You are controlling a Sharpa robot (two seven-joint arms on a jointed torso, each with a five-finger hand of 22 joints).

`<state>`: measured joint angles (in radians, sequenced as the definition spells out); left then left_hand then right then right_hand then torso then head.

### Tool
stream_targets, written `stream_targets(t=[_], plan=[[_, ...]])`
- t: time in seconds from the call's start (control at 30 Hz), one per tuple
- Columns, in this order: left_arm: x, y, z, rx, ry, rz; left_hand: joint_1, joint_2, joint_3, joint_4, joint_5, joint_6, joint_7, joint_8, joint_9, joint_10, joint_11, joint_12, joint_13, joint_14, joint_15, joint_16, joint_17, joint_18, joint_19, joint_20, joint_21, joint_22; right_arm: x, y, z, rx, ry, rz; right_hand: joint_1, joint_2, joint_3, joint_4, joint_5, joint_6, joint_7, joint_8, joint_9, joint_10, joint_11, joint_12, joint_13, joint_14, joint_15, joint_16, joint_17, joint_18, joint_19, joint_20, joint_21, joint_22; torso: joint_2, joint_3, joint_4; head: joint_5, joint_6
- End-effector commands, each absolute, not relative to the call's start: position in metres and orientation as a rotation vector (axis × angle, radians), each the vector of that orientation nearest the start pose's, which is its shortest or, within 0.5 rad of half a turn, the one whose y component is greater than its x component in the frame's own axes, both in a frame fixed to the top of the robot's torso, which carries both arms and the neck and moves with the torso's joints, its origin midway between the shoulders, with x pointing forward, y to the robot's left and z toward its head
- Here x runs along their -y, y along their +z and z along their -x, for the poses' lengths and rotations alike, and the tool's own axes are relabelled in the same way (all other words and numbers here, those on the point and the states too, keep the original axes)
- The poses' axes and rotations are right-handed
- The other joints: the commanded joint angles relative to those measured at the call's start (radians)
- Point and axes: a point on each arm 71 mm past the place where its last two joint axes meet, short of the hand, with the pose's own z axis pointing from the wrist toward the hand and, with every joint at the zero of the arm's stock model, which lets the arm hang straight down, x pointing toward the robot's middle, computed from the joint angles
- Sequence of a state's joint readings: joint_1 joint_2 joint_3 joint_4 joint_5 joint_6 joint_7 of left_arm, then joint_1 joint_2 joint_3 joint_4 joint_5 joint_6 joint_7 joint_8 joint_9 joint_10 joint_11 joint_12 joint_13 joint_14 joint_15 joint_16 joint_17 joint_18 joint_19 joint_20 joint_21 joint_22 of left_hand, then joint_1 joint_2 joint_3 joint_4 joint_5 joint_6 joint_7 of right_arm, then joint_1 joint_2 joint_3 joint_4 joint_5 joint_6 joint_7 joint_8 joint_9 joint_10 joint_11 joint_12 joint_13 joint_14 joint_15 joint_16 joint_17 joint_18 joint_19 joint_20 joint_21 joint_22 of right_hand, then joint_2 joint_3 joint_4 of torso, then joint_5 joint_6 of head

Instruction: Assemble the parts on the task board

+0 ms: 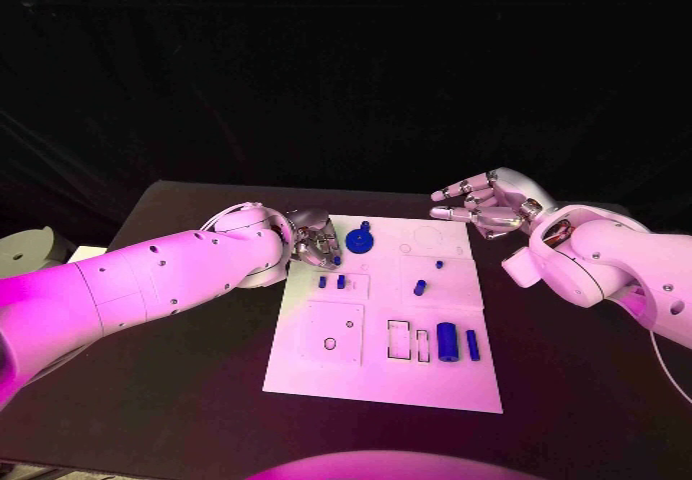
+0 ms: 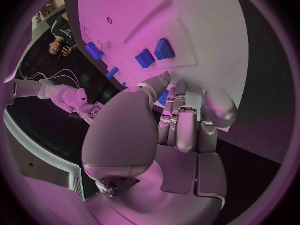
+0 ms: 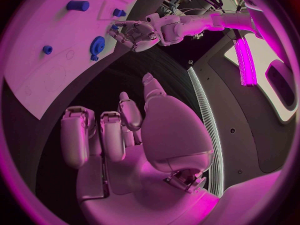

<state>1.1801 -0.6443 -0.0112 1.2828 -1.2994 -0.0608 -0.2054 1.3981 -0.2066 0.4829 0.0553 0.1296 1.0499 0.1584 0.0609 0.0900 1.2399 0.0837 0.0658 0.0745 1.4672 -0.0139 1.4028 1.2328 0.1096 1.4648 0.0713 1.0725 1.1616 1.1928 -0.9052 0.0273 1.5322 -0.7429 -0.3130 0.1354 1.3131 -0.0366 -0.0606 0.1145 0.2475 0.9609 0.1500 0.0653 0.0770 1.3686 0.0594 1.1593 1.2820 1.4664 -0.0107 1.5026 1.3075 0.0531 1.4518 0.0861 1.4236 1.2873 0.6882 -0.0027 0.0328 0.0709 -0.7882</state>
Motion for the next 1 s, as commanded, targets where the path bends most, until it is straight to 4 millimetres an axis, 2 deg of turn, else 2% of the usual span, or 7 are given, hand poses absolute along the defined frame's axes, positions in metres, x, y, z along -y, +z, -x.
stream_targets(t=[0.03, 0.4, 0.53, 0.67, 0.83, 0.9, 1.0], plan=[[-0.171, -0.22, -0.523, -1.982, -0.591, -0.015, -0.005, -0.002, 0.007, 0.002, -0.003, -0.005, 0.0, -0.001, -0.001, -0.007, -0.001, -0.004, -0.001, 0.041, 0.005, 0.002, -0.001, -0.011, 0.022, 0.008, -0.003, 0.001, 0.228, -0.161, -0.49, -1.638, 1.137, -0.448, 0.0, 0.007, -0.006, -0.002, 0.005, 0.006, -0.003, 0.004, 0.001, -0.002, -0.001, 0.0, -0.001, 0.079, -0.007, -0.004, 0.161, 0.007, -0.006, 0.0, -0.006, -0.001, 0.0, -0.0002, -0.0003, 0.001, 0.0], [-0.175, -0.22, -0.523, -1.982, -0.594, -0.002, -0.005, -0.005, 0.01, -0.001, -0.003, -0.011, 0.001, 0.001, -0.006, -0.015, 0.001, -0.005, -0.002, 0.04, 0.007, 0.001, -0.005, -0.011, 0.021, 0.01, -0.005, 0.0, 0.232, -0.163, -0.493, -1.658, 1.109, -0.448, 0.005, 0.009, -0.007, -0.005, 0.003, 0.007, -0.003, 0.004, 0.001, -0.021, -0.001, -0.034, -0.024, 0.077, -0.007, -0.009, 0.154, 0.01, -0.011, 0.0, -0.013, -0.012, -0.001, -0.0007, 0.0003, -0.002, 0.0], [-0.184, -0.219, -0.522, -1.983, -0.613, 0.033, -0.002, -0.005, 0.015, -0.006, -0.001, -0.009, 0.002, 0.004, -0.008, -0.02, 0.002, -0.004, -0.003, 0.039, 0.008, 0.001, -0.006, -0.011, 0.021, 0.011, -0.001, 0.003, 0.24, -0.167, -0.496, -1.688, 1.029, -0.408, 0.053, 0.039, 0.017, -0.024, -0.014, 0.022, -0.006, 0.008, 0.003, -0.257, -0.004, -0.488, -0.348, 0.058, -0.012, -0.064, 0.088, 0.029, -0.055, -0.005, -0.075, -0.111, -0.002, -0.0014, -0.0005, -0.004, 0.002], [-0.195, -0.213, -0.52, -1.933, -0.707, 0.119, 0.01, 0.003, 0.033, -0.017, 0.002, 0.016, -0.003, 0.016, -0.007, -0.021, 0.0, -0.001, -0.002, 0.038, 0.008, 0.001, -0.008, -0.011, 0.017, 0.013, 0.0, 0.007, 0.247, -0.17, -0.5, -1.717, 0.93, -0.325, 0.112, 0.047, 0.069, -0.045, -0.019, 0.054, -0.003, 0.011, 0.005, -0.325, 0.002, -0.727, -0.562, 0.051, -0.01, -0.109, 0.039, 0.036, -0.063, -0.008, -0.105, -0.15, -0.001, 0.0001, 0.0, -0.006, 0.005], [-0.215, -0.197, -0.519, -1.739, -1.046, 0.492, 0.006, 0.008, 0.067, -0.033, 0.003, 0.028, 0.01, 0.015, -0.017, -0.051, 0.012, 0.006, -0.006, -0.055, 0.018, -0.133, -0.243, 0.03, -0.074, 0.025, -0.233, -0.164, 0.25, -0.176, -0.5, -1.751, 0.728, -0.108, 0.147, 0.023, 0.147, -0.063, -0.049, 0.097, -0.006, 0.009, 0.004, -0.3, 0.008, -0.915, -0.803, 0.055, -0.004, -0.121, 0.025, 0.034, -0.049, -0.001, -0.104, -0.145, -0.003, 0.0004, 0.0023, -0.014, 0.012], [-0.221, -0.193, -0.518, -1.653, -1.19, 0.686, 0.005, 0.017, 0.075, -0.038, 0.003, 0.028, 0.012, 0.015, -0.02, -0.058, 0.016, 0.012, -0.006, -0.124, 0.022, -0.219, -0.378, 0.055, -0.14, 0.03, -0.375, -0.266, 0.248, -0.178, -0.498, -1.753, 0.651, -0.017, 0.15, 0.014, 0.169, -0.066, -0.052, 0.112, -0.013, 0.01, 0.004, -0.289, 0.007, -0.946, -0.853, 0.056, -0.003, -0.124, 0.021, 0.034, -0.047, -0.001, -0.104, -0.145, -0.002, -0.0001, 0.0017, -0.019, 0.015], [-0.226, -0.191, -0.514, -1.547, -1.389, 0.967, -0.002, 0.025, 0.07, -0.039, 0.003, 0.031, 0.014, 0.017, -0.02, -0.053, 0.015, 0.025, -0.003, -0.163, 0.023, -0.263, -0.45, 0.069, -0.181, 0.032, -0.456, -0.323, 0.243, -0.181, -0.495, -1.751, 0.553, 0.107, 0.148, -0.001, 0.2, -0.065, -0.062, 0.129, -0.02, 0.008, 0.003, -0.265, 0.002, -0.979, -0.92, 0.056, -0.006, -0.127, 0.015, 0.033, -0.044, 0.001, -0.105, -0.146, -0.001, -0.0014, 0.001, -0.029, 0.018]])
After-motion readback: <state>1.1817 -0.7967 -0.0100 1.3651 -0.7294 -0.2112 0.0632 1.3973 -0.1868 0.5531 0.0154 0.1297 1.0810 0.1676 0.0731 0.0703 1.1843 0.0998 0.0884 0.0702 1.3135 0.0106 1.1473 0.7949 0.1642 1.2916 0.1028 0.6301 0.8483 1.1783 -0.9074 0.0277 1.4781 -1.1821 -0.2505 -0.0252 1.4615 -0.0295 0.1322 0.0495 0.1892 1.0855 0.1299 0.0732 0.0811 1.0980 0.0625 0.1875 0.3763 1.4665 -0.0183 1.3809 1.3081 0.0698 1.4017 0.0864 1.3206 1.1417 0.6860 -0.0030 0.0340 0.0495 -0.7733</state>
